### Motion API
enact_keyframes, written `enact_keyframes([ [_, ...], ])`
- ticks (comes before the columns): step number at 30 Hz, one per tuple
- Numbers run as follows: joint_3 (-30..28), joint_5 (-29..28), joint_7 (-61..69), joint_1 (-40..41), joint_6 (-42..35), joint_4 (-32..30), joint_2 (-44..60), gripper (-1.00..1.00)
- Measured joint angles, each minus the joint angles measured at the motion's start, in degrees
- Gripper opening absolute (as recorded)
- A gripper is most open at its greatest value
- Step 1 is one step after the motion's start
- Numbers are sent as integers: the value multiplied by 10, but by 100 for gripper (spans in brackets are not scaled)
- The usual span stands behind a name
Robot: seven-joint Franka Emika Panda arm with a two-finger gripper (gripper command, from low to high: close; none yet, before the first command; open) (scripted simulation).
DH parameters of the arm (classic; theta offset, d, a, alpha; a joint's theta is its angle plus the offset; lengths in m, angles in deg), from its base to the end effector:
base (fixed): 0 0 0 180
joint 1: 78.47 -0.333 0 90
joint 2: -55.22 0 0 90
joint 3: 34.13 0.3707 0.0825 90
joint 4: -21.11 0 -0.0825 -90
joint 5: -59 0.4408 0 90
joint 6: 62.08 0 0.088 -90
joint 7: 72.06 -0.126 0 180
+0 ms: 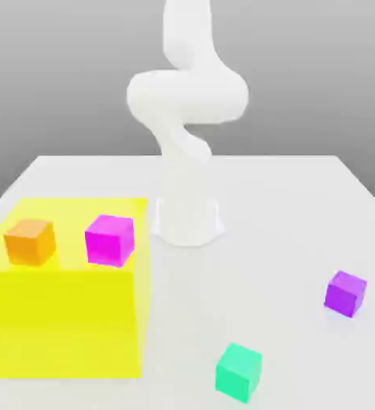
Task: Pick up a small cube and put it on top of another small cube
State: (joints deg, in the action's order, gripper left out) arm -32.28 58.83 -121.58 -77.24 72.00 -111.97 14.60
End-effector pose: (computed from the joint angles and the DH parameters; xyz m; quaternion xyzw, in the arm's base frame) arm 0.4148 0.0088 0.6957 -0.8512 0.3863 -0.3270 0.1391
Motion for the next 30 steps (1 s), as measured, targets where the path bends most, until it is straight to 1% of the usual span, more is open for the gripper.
enact_keyframes([
  [11, 79, -25, -176, 44, 103, -58, 231, 0],
  [17, 104, -51, -281, 48, 157, -89, 357, 0],
  [21, 106, -64, -346, 36, 194, -109, 440, 0],
  [24, 104, -62, -388, 25, 222, -125, 501, 0],
  [29, 68, -102, -431, -5, 298, -113, 605, 0],
  [30, 59, -109, -437, -13, 312, -109, 623, -100],
])
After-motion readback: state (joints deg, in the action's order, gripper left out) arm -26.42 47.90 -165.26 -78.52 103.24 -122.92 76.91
